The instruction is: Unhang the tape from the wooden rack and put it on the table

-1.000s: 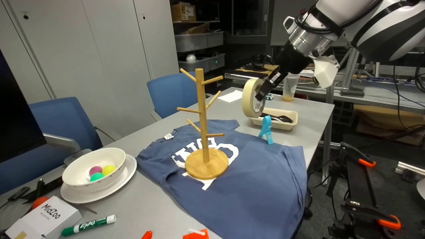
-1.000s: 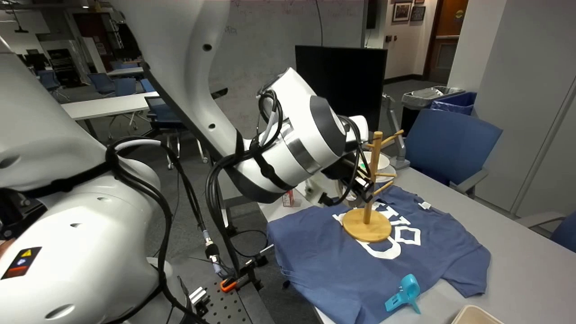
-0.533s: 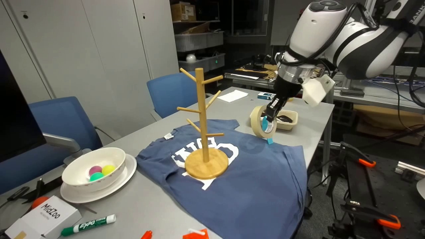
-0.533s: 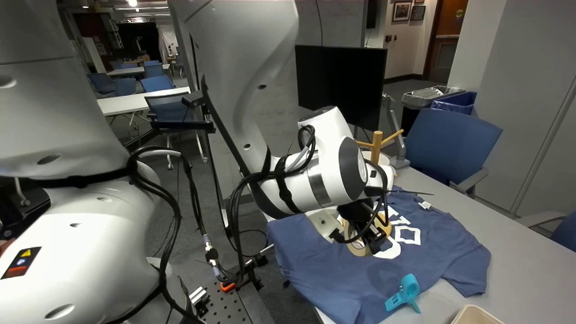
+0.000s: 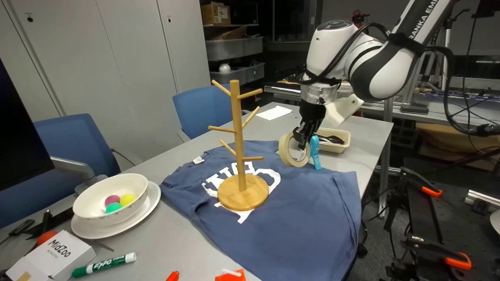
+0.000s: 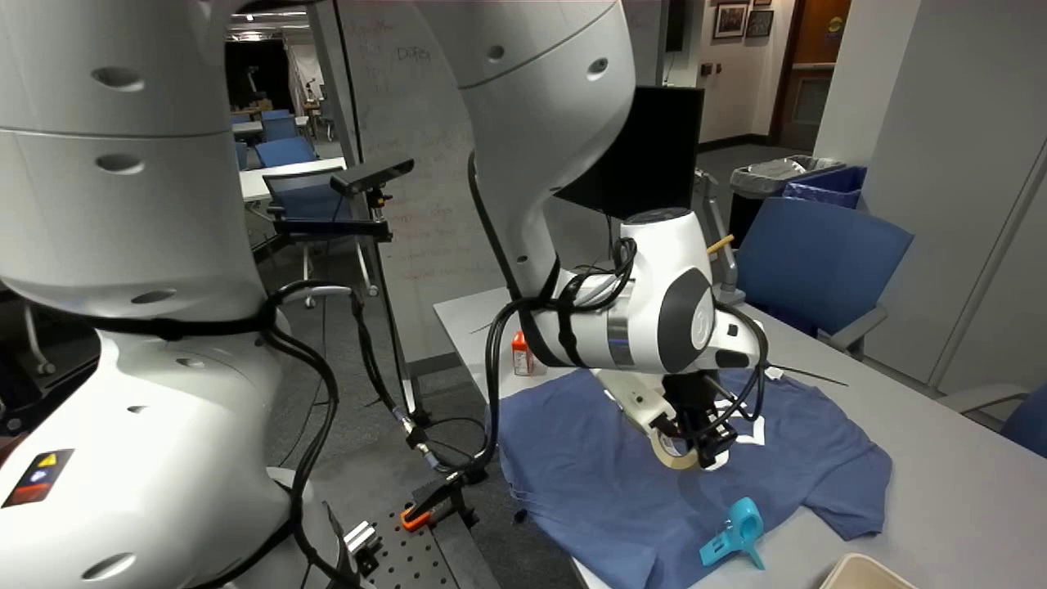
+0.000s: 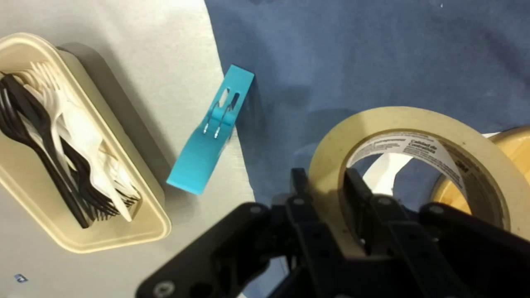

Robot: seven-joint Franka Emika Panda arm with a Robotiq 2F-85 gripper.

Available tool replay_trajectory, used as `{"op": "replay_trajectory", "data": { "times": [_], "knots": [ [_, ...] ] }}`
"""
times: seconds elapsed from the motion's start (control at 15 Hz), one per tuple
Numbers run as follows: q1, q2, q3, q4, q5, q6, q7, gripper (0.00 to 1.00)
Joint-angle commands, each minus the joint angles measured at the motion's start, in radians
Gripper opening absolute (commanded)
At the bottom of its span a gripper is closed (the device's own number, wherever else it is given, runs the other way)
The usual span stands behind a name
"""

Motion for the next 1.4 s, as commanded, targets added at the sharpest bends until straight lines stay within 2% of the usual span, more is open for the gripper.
{"op": "replay_trajectory", "data": {
  "times": [0.0,0.07,0.13,0.2,0.53,0.87,0.93,1.07,1.33],
  "knots": [
    [0.075,0.101,-0.04,0.111,0.249,-0.047,-0.201,0.06],
    [-0.036,0.134,0.066,0.147,0.234,-0.079,-0.187,0.06],
    [-0.031,0.157,0.064,0.173,0.278,-0.097,-0.224,0.06],
    [0.115,0.175,-0.067,0.198,0.41,-0.105,-0.312,0.06],
    [0.162,0.297,-0.119,0.35,0.665,-0.23,-0.47,0.06],
    [0.206,0.368,-0.175,0.451,0.732,-0.306,-0.486,0.06],
    [0.213,0.378,-0.184,0.465,0.734,-0.316,-0.481,0.51],
    [0.225,0.393,-0.2,0.488,0.731,-0.326,-0.474,0.59],
    [0.253,0.413,-0.237,0.518,0.701,-0.325,-0.471,0.9]
  ]
}}
